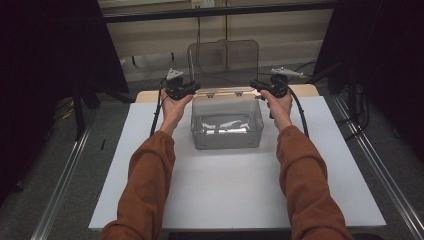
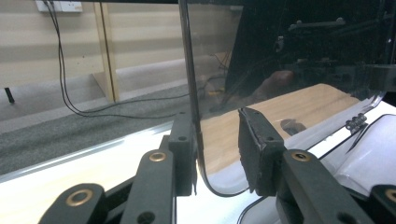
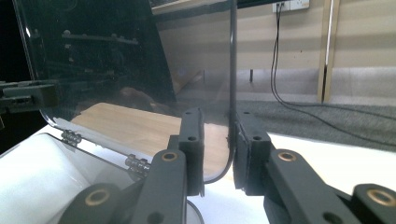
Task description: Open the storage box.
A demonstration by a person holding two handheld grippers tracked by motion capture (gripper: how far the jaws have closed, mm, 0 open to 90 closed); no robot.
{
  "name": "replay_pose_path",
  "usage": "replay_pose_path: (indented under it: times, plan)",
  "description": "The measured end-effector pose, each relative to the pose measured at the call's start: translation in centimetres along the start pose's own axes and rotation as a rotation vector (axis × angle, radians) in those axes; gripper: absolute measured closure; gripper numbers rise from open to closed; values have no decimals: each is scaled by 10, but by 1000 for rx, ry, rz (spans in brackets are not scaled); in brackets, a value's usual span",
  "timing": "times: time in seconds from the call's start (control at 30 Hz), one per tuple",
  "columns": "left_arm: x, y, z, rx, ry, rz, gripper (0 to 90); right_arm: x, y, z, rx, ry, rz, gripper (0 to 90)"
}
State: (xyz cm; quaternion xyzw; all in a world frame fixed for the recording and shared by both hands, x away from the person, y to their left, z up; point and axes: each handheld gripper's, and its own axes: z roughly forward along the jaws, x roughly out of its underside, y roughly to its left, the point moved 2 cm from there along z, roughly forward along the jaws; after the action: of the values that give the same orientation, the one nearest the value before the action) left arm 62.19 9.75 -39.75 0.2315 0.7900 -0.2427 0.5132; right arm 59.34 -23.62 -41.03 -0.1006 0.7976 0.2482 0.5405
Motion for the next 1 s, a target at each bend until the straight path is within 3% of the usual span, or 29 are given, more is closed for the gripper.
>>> replay_pose_path:
  times: [0.23, 0.4, 0.63, 0.7, 0.83, 1.0]
  plan:
    - [3, 2, 3, -7, 19, -25, 662, -2, 0, 2, 13, 21, 2, 739]
    - [5, 4, 5, 3, 28, -13, 641, 0, 0, 4, 25, 13, 20, 728]
    - [4, 4, 7, -4, 46, -31, 636, 1, -2, 7, 27, 22, 50, 724]
    - [4, 2, 9, -14, 55, -11, 604, 0, -2, 7, 25, 32, 51, 712]
    - [5, 2, 12, -18, 58, -51, 575, 2, -4, 9, 22, 38, 56, 697]
    - [5, 3, 13, -15, 65, -53, 571, 2, -4, 11, 24, 39, 56, 687]
